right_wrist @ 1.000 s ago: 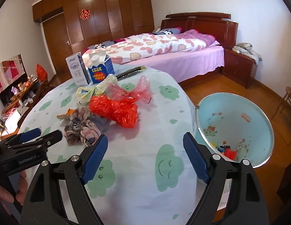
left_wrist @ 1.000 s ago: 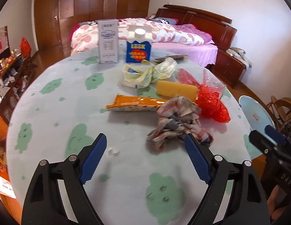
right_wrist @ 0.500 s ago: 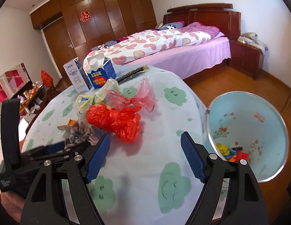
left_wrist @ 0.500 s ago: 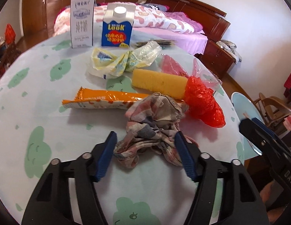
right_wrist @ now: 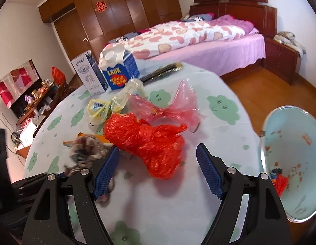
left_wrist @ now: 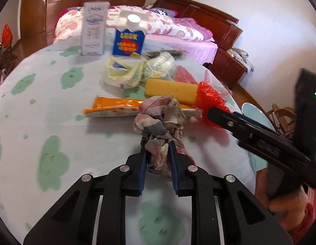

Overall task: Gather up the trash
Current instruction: 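Grasp the checked cloth with the left tool while the right tool grasps the red plastic bag, then lift the checked cloth and red bag over the wastebasket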

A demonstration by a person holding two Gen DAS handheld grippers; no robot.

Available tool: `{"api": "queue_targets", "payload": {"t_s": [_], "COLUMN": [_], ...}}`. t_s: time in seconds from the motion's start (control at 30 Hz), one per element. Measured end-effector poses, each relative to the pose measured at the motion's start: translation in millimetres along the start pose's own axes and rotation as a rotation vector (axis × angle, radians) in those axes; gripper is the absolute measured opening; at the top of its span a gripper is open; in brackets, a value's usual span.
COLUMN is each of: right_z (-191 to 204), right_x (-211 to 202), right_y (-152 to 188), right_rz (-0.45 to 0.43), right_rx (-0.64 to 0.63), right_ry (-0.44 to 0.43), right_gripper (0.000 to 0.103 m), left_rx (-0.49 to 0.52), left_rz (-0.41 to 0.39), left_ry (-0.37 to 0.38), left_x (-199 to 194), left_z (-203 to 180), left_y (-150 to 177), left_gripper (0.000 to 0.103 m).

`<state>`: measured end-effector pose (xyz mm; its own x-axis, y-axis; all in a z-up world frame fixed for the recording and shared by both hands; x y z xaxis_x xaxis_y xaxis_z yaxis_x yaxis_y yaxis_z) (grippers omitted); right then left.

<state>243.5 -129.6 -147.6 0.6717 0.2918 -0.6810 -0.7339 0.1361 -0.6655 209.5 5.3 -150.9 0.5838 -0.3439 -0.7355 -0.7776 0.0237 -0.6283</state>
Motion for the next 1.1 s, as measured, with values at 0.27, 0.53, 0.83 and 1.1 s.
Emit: {"api": "queue_targets", "payload": {"t_s": [0.27, 0.53, 0.83, 1.1], "right_z": [14.0, 23.2, 13.0, -2.9], "right_x": [-2.5, -46.3, -94.0, -124.8], "right_y": [9.1, 12.1, 12.4, 11.2], "right_rz": [0.001, -0.097, -0.186, -0.226], "right_rx": [-0.042, -0.087, -0.085, -0.093], "right_ry": [-0.019, 0.013, 0.055, 0.082], "right_gripper": [0.029, 0.024, 0.024, 0.024], "left_rx": [-0.038, -0.037, 0.018, 0.066], "left_rz": [-0.073, -0.112, -0.189, -0.211], "left_ry": [-0.050, -0.060, -0.077, -0.080], "left_x": [-35.5, -53.3, -83.1, -94.4], "left_z": [31.8, 29.8, 0.5, -30.9], "left_y": [-5.5, -6.6, -18.4, -23.4], "left_gripper": [0.014, 0.014, 0.014, 0.014]}}
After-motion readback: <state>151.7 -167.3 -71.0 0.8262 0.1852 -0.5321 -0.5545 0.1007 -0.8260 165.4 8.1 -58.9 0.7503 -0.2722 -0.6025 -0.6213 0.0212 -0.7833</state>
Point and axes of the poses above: each gripper's, at about its wrist camera, not at the fingertips, and x roughly the way its jaws point, z to its left, y to its underside, the point moved 10 cm from there along x, roughly the way its jaws point, and after that the axes turned 2 degrees about -y, right-handed, at the moved point
